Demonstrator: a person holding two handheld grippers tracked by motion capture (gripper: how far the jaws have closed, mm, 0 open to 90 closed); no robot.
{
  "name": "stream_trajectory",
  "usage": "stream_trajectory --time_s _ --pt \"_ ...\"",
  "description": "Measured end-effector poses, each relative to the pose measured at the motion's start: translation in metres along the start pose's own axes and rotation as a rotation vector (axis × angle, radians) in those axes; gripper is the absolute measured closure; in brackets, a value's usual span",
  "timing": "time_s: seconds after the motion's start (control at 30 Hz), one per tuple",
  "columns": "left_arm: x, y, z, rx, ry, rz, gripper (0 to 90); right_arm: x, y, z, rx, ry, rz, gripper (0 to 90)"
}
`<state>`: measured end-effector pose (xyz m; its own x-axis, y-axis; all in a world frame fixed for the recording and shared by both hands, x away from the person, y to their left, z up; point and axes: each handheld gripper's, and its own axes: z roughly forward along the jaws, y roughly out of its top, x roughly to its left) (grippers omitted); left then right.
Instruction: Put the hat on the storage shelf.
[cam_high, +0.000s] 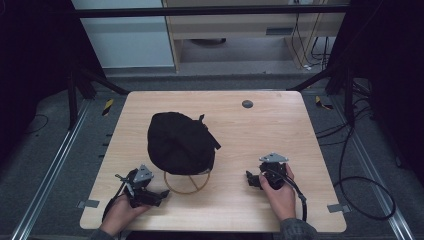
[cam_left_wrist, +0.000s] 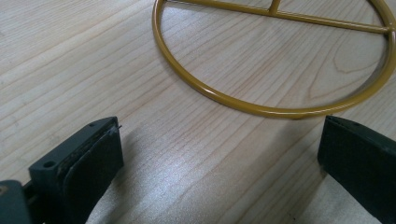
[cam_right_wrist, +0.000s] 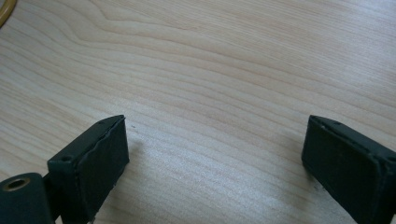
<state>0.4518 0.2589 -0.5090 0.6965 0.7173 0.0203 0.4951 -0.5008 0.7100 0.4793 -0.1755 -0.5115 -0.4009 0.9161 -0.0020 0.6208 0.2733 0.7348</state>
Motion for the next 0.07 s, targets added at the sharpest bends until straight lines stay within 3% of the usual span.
stream_trajectory --time_s 0.07 --pt "0.0 0.0001 0.0001 0.0 0.0 0.0 0.0 0.0001 -0.0003 0.0001 -0.002 -0.004 -0.005 7.4"
